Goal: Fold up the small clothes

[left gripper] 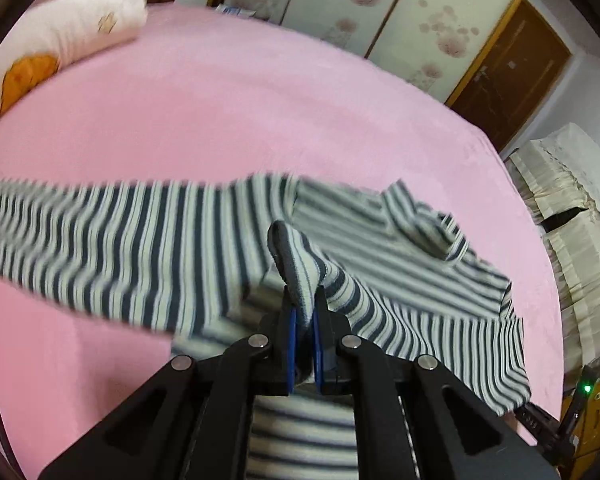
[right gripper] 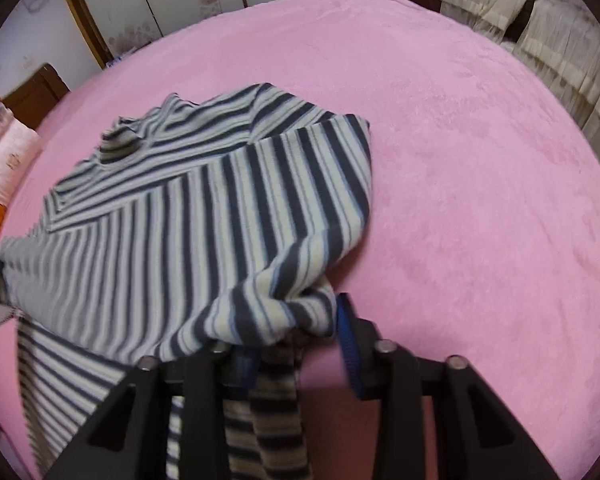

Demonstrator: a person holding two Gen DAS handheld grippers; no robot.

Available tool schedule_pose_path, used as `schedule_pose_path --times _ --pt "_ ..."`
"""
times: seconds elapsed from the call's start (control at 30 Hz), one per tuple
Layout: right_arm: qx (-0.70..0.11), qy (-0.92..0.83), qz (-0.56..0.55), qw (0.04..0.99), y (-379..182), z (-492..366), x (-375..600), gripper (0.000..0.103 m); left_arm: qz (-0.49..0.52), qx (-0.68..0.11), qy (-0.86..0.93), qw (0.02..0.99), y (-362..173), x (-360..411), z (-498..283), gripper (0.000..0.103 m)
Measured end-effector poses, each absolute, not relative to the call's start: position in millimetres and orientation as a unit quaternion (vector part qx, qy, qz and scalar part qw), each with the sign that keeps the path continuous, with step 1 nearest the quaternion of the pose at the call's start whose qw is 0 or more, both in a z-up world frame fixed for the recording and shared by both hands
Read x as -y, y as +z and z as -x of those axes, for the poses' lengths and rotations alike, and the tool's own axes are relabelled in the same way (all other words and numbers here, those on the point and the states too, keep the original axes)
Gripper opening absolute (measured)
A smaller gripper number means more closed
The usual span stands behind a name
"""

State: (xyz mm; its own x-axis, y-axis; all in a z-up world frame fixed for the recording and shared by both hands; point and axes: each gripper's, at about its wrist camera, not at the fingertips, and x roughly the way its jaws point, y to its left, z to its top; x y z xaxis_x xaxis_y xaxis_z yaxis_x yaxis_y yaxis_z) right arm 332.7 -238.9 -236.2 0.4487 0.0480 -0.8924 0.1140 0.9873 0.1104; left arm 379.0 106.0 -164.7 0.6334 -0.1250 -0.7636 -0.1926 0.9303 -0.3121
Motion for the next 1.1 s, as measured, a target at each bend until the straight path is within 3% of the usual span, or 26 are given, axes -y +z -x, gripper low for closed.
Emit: schedule_pose_path --times 0.17,0.37,0.73,0.87,1.1 --pt "-0.496 -0.058 -0.031 0.866 -226.2 -316.2 232.0 0.01 0.159 -0.379 0.029 0.911 -141.9 -110.5 -393.4 0.005" --pt "-0.502 -0.082 0.014 0.861 -235.9 -299.8 230.6 0.011 0.132 -0.429 0.049 0.892 -186.4 -115.8 -410.9 0.005" --pt "-0.526 -0.046 -0.082 0.845 -234.1 -275.8 268.4 0.016 0.194 -0.489 0.031 0.85 -228.0 -139.5 -419.0 0.008" --pt "-0.525 -0.026 -0.098 0.845 -237.0 -283.6 258.9 0.029 0.202 -0.497 0.022 0.844 -231.3 -140.7 -417.1 0.009" --pt "-0.512 -0.01 -0.188 0.838 -237.6 -295.4 268.9 0.031 0.21 -0.504 0.015 0.838 -238.1 -136.4 -423.4 0.011"
